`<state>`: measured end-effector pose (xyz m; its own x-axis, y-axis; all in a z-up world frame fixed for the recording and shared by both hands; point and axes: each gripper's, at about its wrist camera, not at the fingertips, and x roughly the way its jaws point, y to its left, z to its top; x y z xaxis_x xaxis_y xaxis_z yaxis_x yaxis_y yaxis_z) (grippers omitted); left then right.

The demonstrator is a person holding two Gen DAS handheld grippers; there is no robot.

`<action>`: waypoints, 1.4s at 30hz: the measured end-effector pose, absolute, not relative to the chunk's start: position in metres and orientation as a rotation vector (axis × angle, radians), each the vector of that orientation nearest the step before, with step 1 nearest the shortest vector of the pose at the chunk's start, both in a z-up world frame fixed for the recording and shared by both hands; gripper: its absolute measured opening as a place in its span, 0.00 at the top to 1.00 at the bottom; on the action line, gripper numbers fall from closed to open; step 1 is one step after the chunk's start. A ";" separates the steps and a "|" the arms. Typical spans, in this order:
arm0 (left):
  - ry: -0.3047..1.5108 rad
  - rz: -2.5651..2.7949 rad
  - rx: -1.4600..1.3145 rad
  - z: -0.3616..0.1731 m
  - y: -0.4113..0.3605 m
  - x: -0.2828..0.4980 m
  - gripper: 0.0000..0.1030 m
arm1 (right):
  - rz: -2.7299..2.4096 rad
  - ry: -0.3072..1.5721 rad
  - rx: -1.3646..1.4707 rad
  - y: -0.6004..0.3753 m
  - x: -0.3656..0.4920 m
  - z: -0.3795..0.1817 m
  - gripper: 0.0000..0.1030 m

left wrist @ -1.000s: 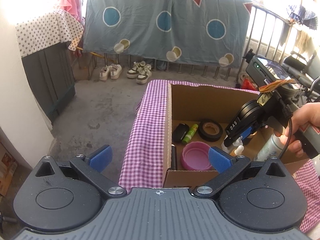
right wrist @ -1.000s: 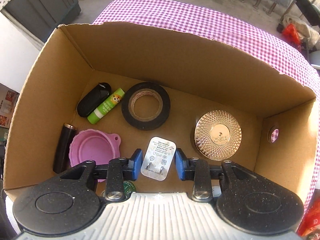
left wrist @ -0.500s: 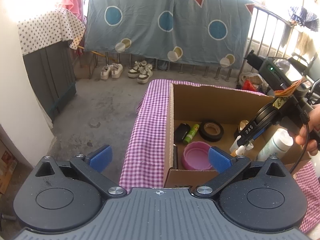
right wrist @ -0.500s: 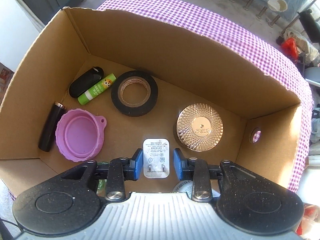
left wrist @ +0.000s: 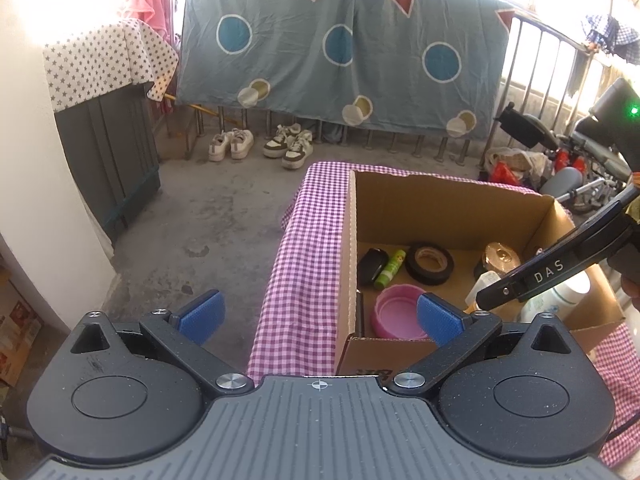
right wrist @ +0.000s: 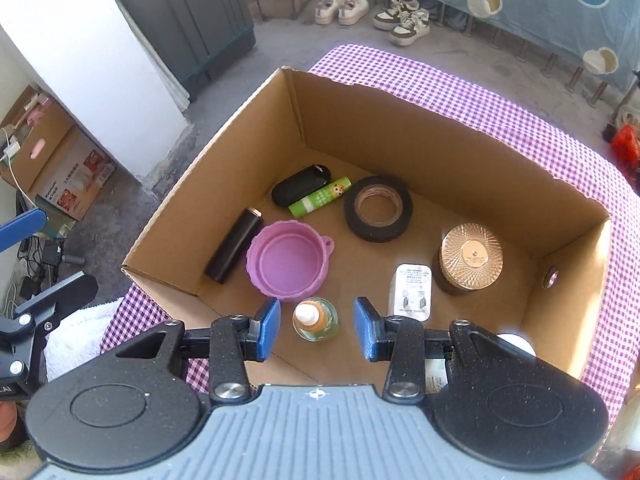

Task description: Organize rigid objects

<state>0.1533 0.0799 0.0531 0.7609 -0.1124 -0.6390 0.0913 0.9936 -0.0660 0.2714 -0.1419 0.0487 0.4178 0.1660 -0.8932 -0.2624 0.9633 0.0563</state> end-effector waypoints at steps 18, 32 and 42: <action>0.705 -0.110 -0.035 0.051 0.078 0.156 0.00 | 0.268 1.075 -0.199 -0.131 0.266 0.035 0.81; 0.706 -0.109 -0.035 0.051 0.077 0.156 0.00 | 0.254 1.073 -0.160 -0.142 0.271 0.041 0.90; 0.705 -0.113 -0.032 0.051 0.078 0.156 0.00 | 0.240 1.054 -0.210 -0.142 0.267 0.042 0.90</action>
